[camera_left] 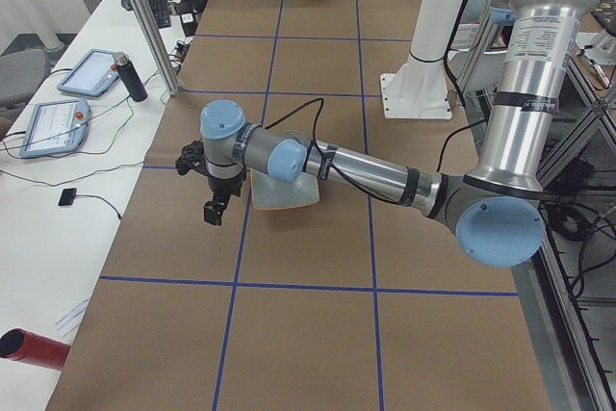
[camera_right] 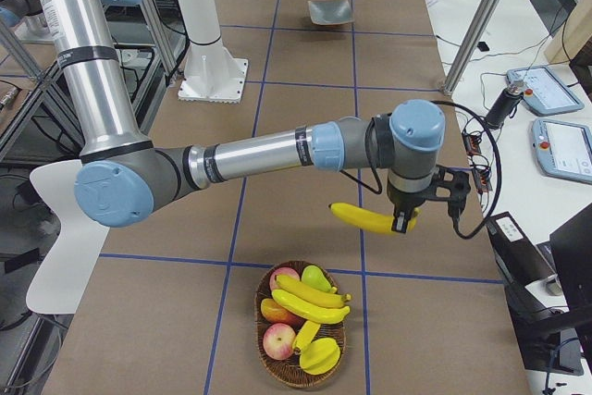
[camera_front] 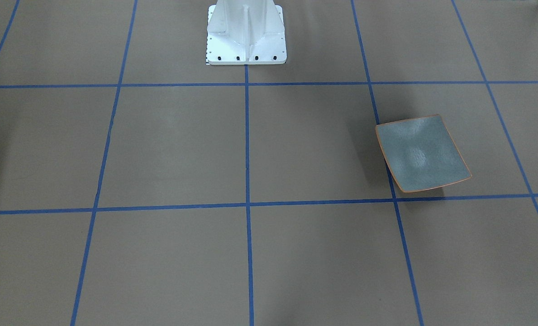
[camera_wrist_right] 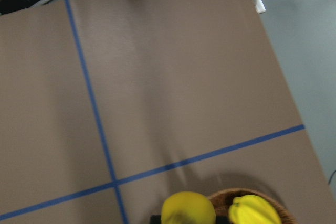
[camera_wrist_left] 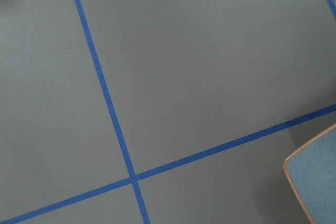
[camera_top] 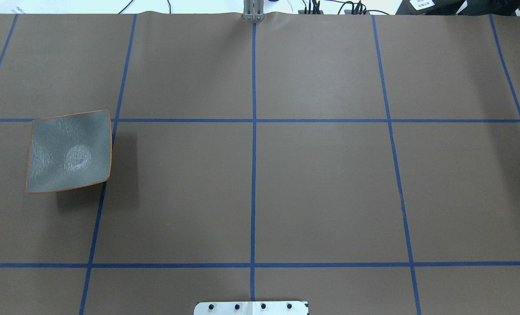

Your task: Transfer all bananas from basket to plate

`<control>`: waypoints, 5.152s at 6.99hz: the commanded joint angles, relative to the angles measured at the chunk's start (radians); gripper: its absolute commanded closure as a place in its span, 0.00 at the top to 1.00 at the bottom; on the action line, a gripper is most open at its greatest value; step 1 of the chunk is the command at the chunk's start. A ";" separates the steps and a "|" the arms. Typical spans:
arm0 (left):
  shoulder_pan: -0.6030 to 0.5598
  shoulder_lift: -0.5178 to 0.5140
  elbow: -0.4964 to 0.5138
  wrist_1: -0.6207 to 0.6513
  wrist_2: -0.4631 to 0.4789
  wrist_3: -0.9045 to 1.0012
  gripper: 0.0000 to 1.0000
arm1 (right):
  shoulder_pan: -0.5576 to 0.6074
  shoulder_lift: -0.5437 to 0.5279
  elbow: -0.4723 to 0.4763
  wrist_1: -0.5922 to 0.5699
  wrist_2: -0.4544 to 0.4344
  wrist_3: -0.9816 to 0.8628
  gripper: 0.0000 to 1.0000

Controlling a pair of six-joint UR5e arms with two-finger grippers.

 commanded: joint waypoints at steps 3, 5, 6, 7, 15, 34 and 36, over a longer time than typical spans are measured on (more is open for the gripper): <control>0.203 -0.175 -0.032 -0.072 -0.001 -0.523 1.00 | -0.358 0.152 0.187 0.002 0.045 0.592 0.00; 0.350 -0.300 -0.046 -0.142 -0.001 -0.825 1.00 | -0.502 0.215 0.242 0.009 0.042 0.782 0.00; 0.427 -0.347 -0.073 -0.145 -0.001 -1.009 1.00 | -0.568 0.274 0.248 0.009 0.039 0.885 0.00; 0.445 -0.380 -0.087 -0.157 -0.001 -1.129 1.00 | -0.637 0.315 0.251 0.011 0.038 0.944 0.00; 0.635 -0.553 -0.101 -0.469 0.014 -1.887 1.00 | -0.773 0.358 0.251 0.271 -0.067 1.168 0.00; 0.772 -0.554 -0.092 -0.505 0.097 -1.842 0.00 | -0.760 0.343 0.299 0.385 -0.042 1.272 1.00; 0.764 -0.483 -0.121 -0.499 0.100 -1.848 0.00 | -0.706 0.326 0.303 0.385 -0.038 1.286 1.00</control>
